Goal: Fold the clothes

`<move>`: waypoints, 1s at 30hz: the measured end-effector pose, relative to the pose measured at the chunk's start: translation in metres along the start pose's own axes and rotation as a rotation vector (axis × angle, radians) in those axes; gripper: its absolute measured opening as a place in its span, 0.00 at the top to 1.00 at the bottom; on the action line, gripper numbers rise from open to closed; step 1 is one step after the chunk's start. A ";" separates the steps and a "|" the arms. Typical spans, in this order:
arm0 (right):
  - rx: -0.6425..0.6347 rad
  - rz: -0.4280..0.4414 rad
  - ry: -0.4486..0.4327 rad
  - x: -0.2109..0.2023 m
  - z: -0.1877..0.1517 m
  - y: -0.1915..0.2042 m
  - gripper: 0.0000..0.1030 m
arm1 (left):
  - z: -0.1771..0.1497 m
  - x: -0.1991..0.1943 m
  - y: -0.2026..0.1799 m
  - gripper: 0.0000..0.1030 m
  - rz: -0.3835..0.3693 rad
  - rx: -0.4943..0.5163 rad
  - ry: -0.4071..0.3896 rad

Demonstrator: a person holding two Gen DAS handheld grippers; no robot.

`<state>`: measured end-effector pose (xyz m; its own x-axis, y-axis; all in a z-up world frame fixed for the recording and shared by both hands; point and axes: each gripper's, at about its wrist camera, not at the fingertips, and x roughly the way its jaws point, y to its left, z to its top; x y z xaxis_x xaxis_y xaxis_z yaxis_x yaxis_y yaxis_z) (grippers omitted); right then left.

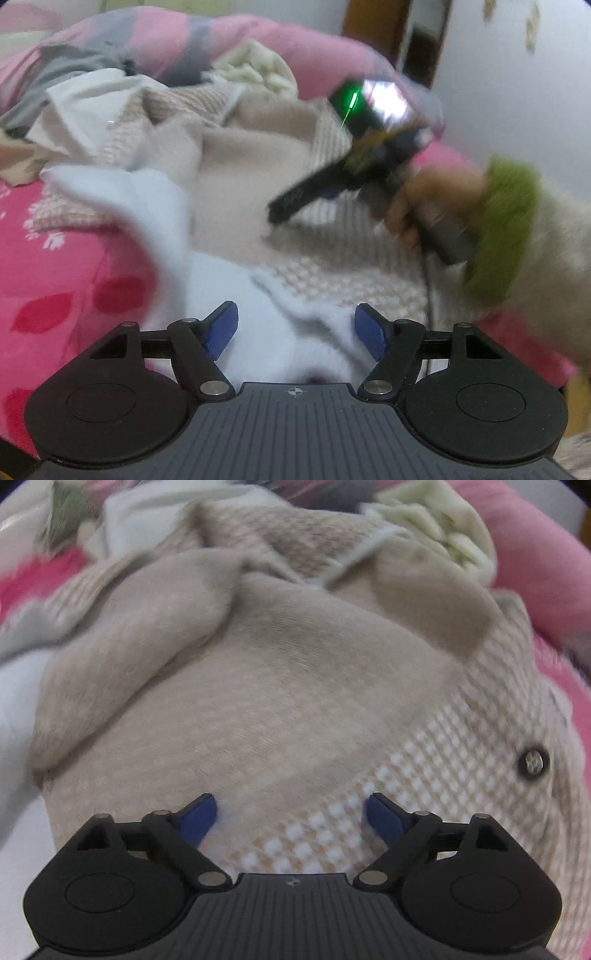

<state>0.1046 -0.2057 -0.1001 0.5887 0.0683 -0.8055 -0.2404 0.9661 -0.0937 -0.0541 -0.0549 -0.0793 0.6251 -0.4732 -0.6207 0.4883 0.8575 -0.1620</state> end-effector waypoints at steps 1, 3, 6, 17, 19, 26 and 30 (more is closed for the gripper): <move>0.015 -0.005 -0.007 -0.006 -0.006 -0.005 0.31 | 0.001 0.005 0.000 0.32 -0.020 -0.007 0.005; 0.051 -0.011 -0.024 -0.018 -0.017 -0.015 0.42 | 0.004 0.016 0.001 0.33 -0.058 -0.020 0.014; 0.122 0.004 -0.051 -0.034 -0.024 -0.020 0.69 | 0.007 0.034 0.000 0.48 -0.080 -0.018 0.016; 0.335 -0.100 -0.255 -0.117 -0.067 -0.070 0.99 | 0.000 0.028 -0.028 0.92 -0.122 0.044 -0.069; 0.408 -0.114 -0.308 -0.140 -0.084 -0.088 0.99 | 0.000 0.014 -0.042 0.93 -0.180 0.128 -0.137; 0.679 -0.166 -0.467 -0.254 -0.196 -0.120 0.99 | -0.016 -0.003 -0.087 0.93 -0.370 0.383 -0.169; 0.777 -0.197 -0.314 -0.237 -0.259 -0.122 0.99 | -0.030 0.015 -0.081 0.92 -0.416 0.341 -0.042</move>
<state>-0.2053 -0.4046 -0.0494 0.7777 -0.1636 -0.6070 0.4180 0.8558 0.3048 -0.1023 -0.1251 -0.0988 0.3571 -0.7725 -0.5251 0.8654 0.4852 -0.1252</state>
